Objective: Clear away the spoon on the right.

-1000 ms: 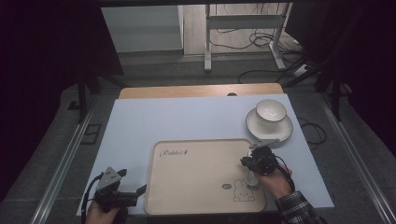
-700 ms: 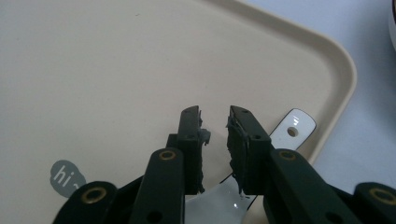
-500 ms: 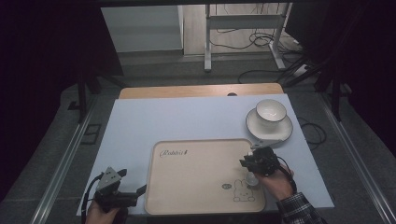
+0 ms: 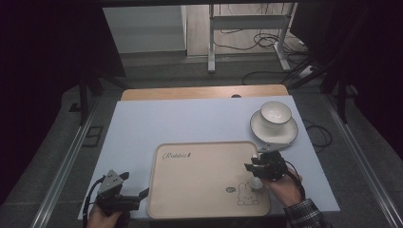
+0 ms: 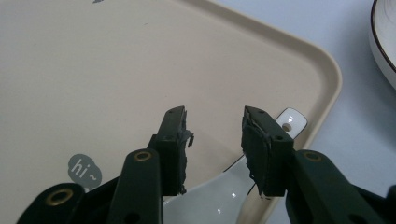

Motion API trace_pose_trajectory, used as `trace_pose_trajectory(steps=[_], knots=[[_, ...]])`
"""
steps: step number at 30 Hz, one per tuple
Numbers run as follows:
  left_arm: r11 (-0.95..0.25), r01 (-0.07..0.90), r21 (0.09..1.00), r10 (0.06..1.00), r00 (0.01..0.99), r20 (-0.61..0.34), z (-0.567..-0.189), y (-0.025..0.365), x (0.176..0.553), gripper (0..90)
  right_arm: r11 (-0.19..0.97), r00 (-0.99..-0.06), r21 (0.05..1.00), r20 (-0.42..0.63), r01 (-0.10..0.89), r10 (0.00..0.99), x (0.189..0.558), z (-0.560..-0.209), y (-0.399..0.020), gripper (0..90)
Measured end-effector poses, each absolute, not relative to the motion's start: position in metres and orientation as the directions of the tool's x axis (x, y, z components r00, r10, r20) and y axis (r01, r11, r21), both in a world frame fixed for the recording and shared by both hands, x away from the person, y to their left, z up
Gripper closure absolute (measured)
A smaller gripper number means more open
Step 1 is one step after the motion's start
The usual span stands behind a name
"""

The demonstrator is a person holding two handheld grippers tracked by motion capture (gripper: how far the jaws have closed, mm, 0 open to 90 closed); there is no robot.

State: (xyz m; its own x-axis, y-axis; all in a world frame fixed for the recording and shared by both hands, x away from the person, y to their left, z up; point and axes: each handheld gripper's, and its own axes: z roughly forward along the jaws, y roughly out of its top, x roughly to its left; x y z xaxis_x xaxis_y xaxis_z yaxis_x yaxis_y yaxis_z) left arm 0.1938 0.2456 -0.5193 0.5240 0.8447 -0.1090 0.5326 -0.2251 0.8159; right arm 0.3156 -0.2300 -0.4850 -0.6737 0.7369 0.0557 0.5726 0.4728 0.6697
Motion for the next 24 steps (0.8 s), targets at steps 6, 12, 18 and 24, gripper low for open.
trace_pose_trajectory(steps=[6,12,18,24], knots=[[-0.223,0.533,0.816,0.845,0.524,-0.111,-0.519,0.246,0.194,3.2,0.470,-0.672,0.671,0.057,0.573,0.738,0.314,-0.483,-0.232,54.8],[-0.220,0.535,0.816,0.845,0.523,-0.115,-0.519,0.246,0.194,3.2,0.469,-0.678,0.682,0.053,0.561,0.733,0.311,-0.477,-0.234,48.5],[-0.214,0.535,0.817,0.845,0.521,-0.120,-0.520,0.246,0.194,3.2,0.458,-0.675,0.696,0.053,0.554,0.736,0.308,-0.472,-0.237,43.1],[-0.214,0.536,0.816,0.845,0.521,-0.120,-0.520,0.246,0.194,3.2,0.452,-0.671,0.702,0.049,0.550,0.740,0.303,-0.469,-0.241,38.0]])
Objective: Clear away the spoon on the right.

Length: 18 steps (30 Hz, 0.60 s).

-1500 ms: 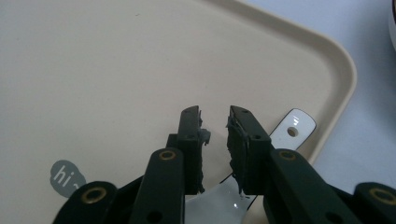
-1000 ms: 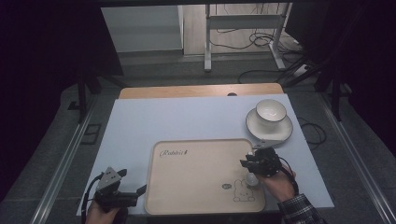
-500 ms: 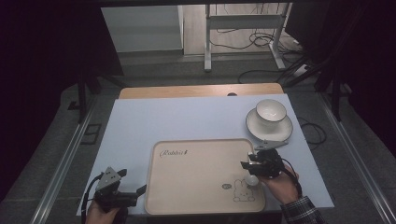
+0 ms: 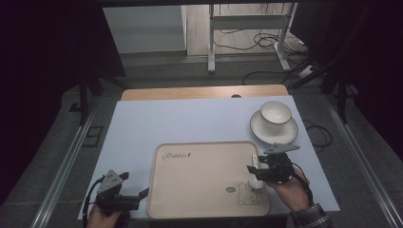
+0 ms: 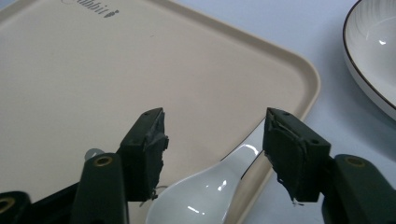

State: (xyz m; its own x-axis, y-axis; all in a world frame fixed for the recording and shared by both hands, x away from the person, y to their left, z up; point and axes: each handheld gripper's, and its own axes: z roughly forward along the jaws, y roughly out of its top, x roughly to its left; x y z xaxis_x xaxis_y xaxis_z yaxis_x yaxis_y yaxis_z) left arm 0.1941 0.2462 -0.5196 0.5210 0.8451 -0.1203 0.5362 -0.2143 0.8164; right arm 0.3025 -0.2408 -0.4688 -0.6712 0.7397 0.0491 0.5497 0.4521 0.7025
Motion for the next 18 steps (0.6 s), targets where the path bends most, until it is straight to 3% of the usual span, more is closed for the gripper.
trace_pose_trajectory(steps=[18], knots=[[-0.224,0.539,0.812,0.847,0.520,-0.111,-0.520,0.245,0.194,3.3,0.422,-0.659,0.741,0.037,0.523,0.751,0.286,-0.463,-0.255,23.8]])
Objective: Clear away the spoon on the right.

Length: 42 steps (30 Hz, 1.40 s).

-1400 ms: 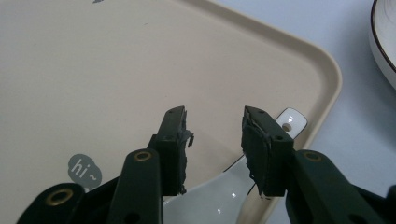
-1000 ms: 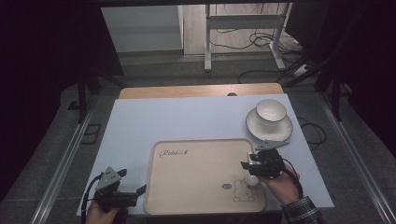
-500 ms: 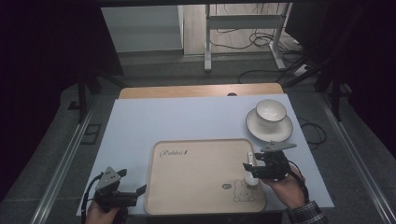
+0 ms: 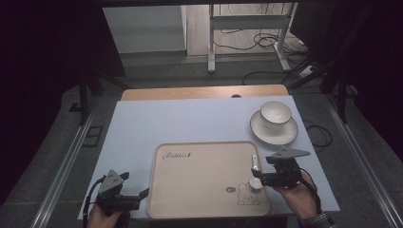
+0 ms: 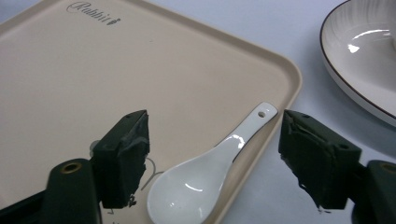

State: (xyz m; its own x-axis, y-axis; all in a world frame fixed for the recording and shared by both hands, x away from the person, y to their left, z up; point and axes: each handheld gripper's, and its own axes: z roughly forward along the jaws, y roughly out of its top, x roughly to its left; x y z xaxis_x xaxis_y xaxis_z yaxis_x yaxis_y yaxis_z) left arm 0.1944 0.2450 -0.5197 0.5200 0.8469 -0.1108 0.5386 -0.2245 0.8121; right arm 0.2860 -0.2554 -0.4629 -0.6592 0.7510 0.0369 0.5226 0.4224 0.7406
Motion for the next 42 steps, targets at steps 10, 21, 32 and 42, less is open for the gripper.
trace_pose_trajectory(steps=[10,21,32,42], knots=[[-0.224,0.539,0.812,0.847,0.520,-0.111,-0.520,0.245,0.195,3.4,0.407,-0.643,0.751,0.031,0.520,0.765,0.277,-0.465,-0.266,15.7],[-0.222,0.540,0.811,0.847,0.519,-0.114,-0.520,0.245,0.195,3.3,0.387,-0.625,0.761,0.030,0.520,0.780,0.267,-0.465,-0.280,8.6],[-0.221,0.541,0.811,0.847,0.518,-0.115,-0.520,0.245,0.195,3.4,0.366,-0.610,0.775,0.031,0.515,0.792,0.257,-0.462,-0.290,3.9],[-0.219,0.543,0.810,0.848,0.517,-0.117,-0.520,0.245,0.195,3.4,0.370,-0.603,0.774,0.019,0.514,0.797,0.249,-0.462,-0.298,0.9]])
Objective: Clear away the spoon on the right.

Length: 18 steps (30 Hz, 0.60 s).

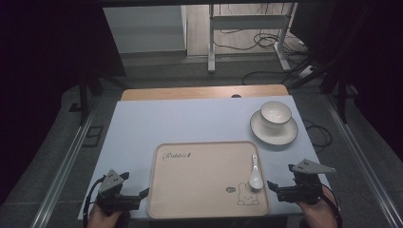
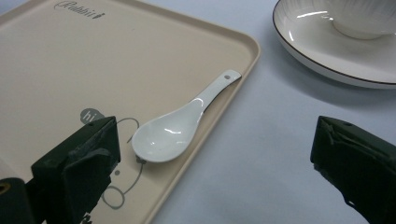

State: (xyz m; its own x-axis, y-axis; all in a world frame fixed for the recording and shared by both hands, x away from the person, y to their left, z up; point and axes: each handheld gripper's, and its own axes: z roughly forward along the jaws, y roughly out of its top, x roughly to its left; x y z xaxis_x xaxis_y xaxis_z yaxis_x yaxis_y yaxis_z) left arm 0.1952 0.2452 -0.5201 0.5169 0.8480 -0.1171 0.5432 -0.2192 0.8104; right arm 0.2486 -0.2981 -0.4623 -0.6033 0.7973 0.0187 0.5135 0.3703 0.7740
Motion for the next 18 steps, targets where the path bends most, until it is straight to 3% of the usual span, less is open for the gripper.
trace_pose_trajectory(steps=[18], knots=[[-0.219,0.542,0.811,0.847,0.518,-0.117,-0.520,0.245,0.195,3.5,0.350,-0.565,0.781,0.005,0.518,0.825,0.232,-0.465,-0.316,0.0]])
